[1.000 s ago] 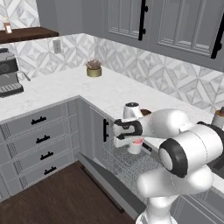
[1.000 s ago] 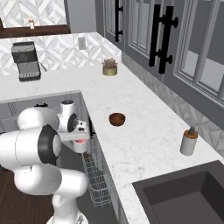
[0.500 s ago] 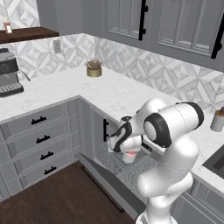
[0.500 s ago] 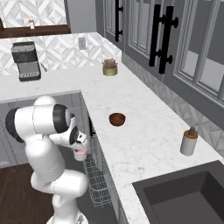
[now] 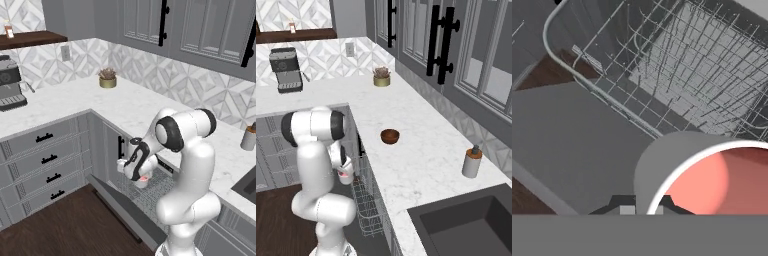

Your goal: Pick up the cup and bowl from the counter, place them in the dishwasher, and close the dishwasher door.

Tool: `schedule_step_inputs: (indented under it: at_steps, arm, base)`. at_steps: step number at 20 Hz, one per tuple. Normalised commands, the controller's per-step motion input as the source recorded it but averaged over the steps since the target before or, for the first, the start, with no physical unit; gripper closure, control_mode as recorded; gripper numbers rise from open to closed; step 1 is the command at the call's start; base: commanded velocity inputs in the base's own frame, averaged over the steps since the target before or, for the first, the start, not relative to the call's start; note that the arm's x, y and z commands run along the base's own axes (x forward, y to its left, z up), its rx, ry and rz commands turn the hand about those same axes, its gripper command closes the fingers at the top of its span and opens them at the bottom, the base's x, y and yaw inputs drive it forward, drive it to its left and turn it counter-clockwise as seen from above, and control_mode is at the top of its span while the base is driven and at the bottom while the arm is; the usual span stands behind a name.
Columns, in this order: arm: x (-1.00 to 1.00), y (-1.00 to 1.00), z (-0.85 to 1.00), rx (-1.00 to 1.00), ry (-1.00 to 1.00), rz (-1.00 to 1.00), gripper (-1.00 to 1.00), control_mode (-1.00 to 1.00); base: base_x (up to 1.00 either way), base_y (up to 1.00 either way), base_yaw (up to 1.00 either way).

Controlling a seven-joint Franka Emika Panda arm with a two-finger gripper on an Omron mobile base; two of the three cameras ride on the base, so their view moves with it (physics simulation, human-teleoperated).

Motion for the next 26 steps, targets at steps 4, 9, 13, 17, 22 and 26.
schedule_step_inputs:
  at_steps: [4,9,13,17,22,26]
  arm:
    - [0.63,-0.18,-0.24,0.00,0.05,-0.08,1.00,-1.00]
    - [0.49,-0.08,-0.41,-0.03,0.00,-0.11,1.00,-1.00]
    - [0.33,0.00,-0.56,-0.08,-0.08,-0.13,1.00,-1.00]
    - [0.36,-0.06,-0.36,-0.01,-0.03,-0.11,1.00,-1.00]
    - [0.31,-0.05,-0.39,-0.01,0.00,-0.05,1.00,-1.00]
    - [0.04,-0.34,-0.16,0.00,0.00,-0.02,1.00,-1.00]
  base:
    - [0.00,0.00,0.00]
    - [0.00,0.00,0.00]
    - [0.00,0.00,0.00]
    - [0.00,0.00,0.00]
    - [0.00,0.00,0.00]
    - [0.00,0.00,0.00]
